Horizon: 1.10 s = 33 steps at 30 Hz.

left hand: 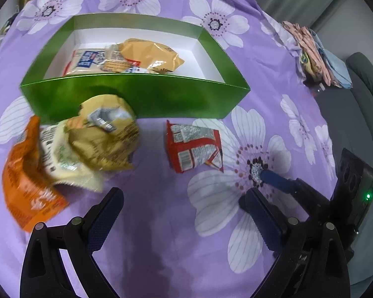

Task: Organize snacks
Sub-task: 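Withdraw the right tool toward the red-and-white packet beside the box, then grasp the red-and-white packet with the right tool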

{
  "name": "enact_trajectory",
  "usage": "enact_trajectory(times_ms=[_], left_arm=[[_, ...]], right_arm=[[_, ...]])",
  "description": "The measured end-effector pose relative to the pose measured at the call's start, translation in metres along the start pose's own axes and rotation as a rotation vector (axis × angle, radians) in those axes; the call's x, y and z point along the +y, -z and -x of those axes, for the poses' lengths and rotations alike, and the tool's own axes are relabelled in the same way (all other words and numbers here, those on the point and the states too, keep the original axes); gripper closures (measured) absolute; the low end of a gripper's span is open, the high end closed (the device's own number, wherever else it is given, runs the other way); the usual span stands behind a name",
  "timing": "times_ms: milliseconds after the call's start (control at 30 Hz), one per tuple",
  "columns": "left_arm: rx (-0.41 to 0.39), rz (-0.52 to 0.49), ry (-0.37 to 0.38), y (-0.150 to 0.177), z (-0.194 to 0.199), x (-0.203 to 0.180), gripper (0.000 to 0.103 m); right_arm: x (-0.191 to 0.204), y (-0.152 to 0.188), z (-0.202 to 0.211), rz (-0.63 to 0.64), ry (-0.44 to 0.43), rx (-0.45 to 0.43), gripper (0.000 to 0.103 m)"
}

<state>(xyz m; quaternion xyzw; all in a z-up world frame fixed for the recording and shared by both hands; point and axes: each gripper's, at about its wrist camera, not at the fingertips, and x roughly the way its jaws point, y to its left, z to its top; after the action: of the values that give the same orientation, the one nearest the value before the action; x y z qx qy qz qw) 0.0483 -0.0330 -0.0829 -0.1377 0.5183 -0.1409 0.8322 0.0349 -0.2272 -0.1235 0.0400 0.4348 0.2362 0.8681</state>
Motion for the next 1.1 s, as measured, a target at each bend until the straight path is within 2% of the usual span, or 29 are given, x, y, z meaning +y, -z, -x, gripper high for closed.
enact_trajectory(times_ms=[433,533,700,1000,1100], left_arm=[[0.013,-0.019,0.019,-0.031,-0.031,-0.009,0.007],[0.017,-0.015,0.020,-0.036,-0.036,-0.008,0.020],[0.049,-0.031,-0.007,-0.037,-0.047,-0.006,0.047],[0.058,0.058,0.095,-0.033,-0.046,0.021,0.049],[0.054,0.061,0.086,-0.033,-0.044,0.023,0.055]], right_arm=[[0.007,-0.027,-0.036,0.028,-0.087,0.034,0.025],[0.008,-0.033,-0.043,0.032,-0.099,0.046,0.024],[0.010,-0.037,-0.048,0.049,-0.127,0.061,0.023],[0.015,-0.042,-0.057,0.094,-0.194,0.096,0.023],[0.017,-0.042,-0.061,0.090,-0.233,0.104,0.023]])
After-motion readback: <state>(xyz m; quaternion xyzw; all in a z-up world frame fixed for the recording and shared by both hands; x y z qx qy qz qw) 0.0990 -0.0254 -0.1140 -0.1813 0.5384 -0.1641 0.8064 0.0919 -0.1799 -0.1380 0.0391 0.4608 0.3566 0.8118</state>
